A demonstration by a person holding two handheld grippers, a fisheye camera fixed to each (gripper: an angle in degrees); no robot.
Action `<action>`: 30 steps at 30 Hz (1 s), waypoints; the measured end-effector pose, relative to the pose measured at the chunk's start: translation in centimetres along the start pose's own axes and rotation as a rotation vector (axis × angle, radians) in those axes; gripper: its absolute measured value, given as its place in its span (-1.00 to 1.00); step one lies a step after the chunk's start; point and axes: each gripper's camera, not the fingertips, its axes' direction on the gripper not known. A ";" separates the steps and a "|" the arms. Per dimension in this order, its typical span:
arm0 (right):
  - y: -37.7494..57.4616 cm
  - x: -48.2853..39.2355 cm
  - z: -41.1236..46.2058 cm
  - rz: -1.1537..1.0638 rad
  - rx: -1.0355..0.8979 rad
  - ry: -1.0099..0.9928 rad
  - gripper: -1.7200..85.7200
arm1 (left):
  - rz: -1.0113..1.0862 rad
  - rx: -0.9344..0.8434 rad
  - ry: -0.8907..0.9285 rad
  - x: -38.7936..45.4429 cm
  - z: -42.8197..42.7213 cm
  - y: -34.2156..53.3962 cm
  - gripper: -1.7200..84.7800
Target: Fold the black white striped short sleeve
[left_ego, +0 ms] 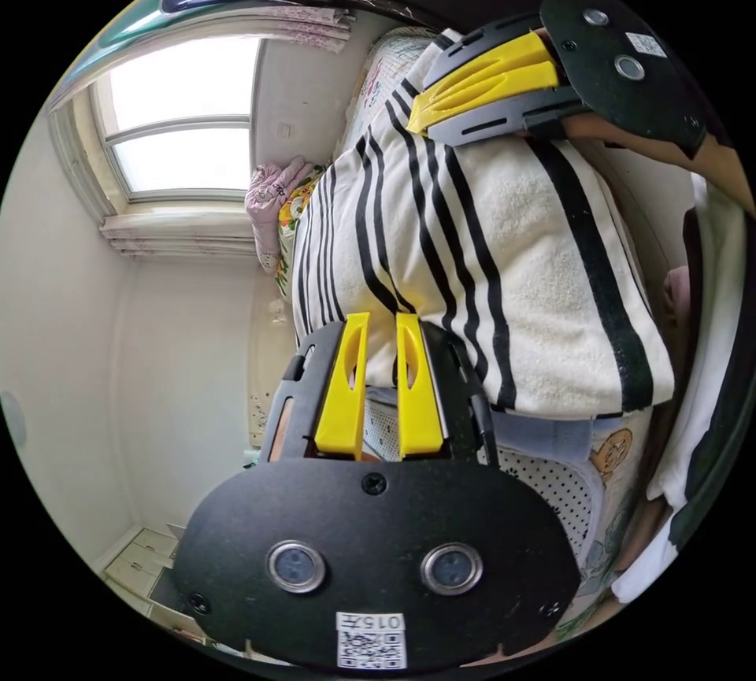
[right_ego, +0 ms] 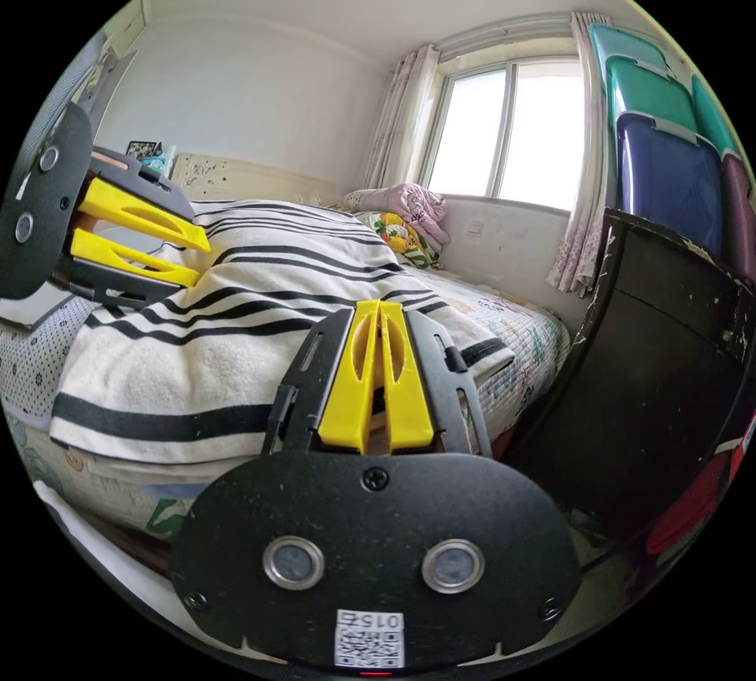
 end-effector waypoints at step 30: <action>6.1 -6.7 -21.0 -0.232 -0.311 -0.618 -0.61 | -0.841 0.452 0.778 19.8 10.2 33.9 -0.74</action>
